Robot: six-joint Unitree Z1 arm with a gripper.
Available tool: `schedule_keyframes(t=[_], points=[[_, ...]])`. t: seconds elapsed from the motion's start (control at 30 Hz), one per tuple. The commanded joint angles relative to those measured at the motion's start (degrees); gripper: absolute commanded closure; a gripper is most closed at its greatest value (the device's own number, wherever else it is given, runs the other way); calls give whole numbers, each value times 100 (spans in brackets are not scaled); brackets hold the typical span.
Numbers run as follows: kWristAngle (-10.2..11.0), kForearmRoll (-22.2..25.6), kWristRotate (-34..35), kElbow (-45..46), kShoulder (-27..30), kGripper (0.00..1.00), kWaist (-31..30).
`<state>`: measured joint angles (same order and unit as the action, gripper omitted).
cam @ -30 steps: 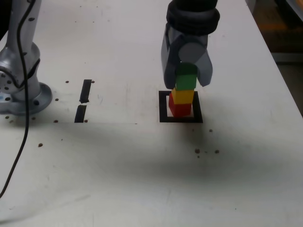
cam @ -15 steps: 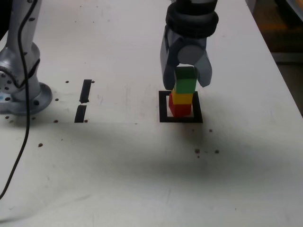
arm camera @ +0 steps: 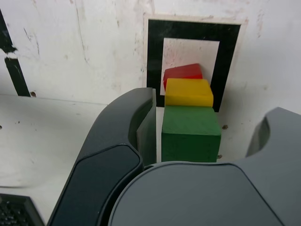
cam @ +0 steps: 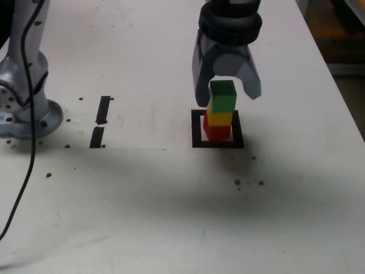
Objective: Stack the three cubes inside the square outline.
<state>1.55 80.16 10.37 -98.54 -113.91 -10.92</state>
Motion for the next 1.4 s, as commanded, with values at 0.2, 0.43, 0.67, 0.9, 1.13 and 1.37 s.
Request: schedule_keyframes(t=[0.2, 0.43, 0.67, 0.9, 1.13, 1.37], points=[[531, 226, 162, 50, 649, 1, 11], [850, 354, 470, 730, 1373, 0, 87], [795, 283, 654, 1641, 1929, 0, 329], [532, -181, 710, 2753, 2321, 0, 536], [238, -1304, 715, 3961, 2502, 0, 535], [110, -2289, 678, 4901, 2648, 1, 485]])
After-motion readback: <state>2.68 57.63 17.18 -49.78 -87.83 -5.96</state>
